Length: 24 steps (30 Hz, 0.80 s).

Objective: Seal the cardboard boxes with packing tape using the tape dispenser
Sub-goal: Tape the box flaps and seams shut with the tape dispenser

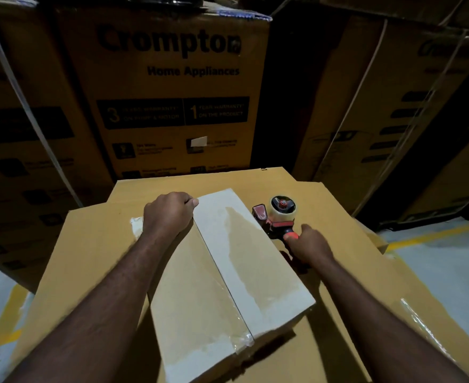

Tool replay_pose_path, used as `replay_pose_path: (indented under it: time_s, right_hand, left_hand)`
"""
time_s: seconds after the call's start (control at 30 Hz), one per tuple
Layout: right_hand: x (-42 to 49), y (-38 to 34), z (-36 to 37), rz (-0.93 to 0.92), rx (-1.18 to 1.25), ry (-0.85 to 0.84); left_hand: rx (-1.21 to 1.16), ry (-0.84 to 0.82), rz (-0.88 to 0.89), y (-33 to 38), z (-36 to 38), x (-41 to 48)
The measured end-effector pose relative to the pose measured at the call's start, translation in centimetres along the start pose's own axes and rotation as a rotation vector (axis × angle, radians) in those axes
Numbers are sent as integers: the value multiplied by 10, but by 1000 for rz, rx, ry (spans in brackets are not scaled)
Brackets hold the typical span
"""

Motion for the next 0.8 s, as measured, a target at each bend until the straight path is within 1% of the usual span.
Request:
replay_pose_path:
  time_s: [0.03, 0.07, 0.13, 0.17, 0.23, 0.3, 0.33, 0.37, 0.43, 0.5, 0.57, 0.6, 0.63, 0.7, 0.77, 0.8]
  right_hand:
    - [7, 5, 15, 21, -33, -58]
    - [14, 9, 25, 23, -59, -81]
    - [22, 8, 31, 14, -51, -146]
    - [23, 4, 31, 8, 40, -222]
    - [19, -5, 23, 19, 370, -383]
    - [12, -13, 3, 46, 613, -427]
    - [5, -20, -8, 40, 709, -438]
    - [-2, -27, -19, 20, 777, -430]
    - [-22, -45, -45, -79, 832, -363]
    - [-43, -64, -68, -185, 928, -311]
    - [-69, -84, -86, -304, 1043, -304]
    - [-83, -94, -93, -368, 1052, -283]
    - [-94, -102, -96, -420, 1020, -233]
    - [-114, -116, -96, -509, 861, -72]
    - [-130, -126, -90, -638, 681, 99]
    - [-138, -130, -85, -710, 609, 180]
  left_hand:
    - [2, 2, 13, 0, -1, -1]
    - [16, 7, 29, 0, -1, -2]
    - [85, 34, 79, 1, 0, -6]
    - [134, 53, 103, 4, -1, -8]
    - [208, 60, 121, 7, 1, -9]
    - [202, 7, 86, 6, 2, -6]
    - [160, -27, 59, 3, 3, -4]
    - [79, -59, 41, 1, 2, -1]
    - [-207, -62, -23, -2, -6, 2]
    - [-508, 37, -118, 0, -21, 1]
    - [-702, 161, -221, 7, -40, -2]
    - [-825, 182, -275, 13, -49, -3]
    - [-973, 149, -320, 22, -58, -5]
    - [-1256, -33, -364, 45, -73, -7]
    - [-1419, -239, -373, 61, -81, -8]
    - [-1490, -312, -394, 64, -84, -7]
Point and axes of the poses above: each hand's wrist, its own x-axis towards the middle knuckle, its own z-axis out of the palm, y = z × x, the point moved 5 cm from there along x, towards the middle knuckle
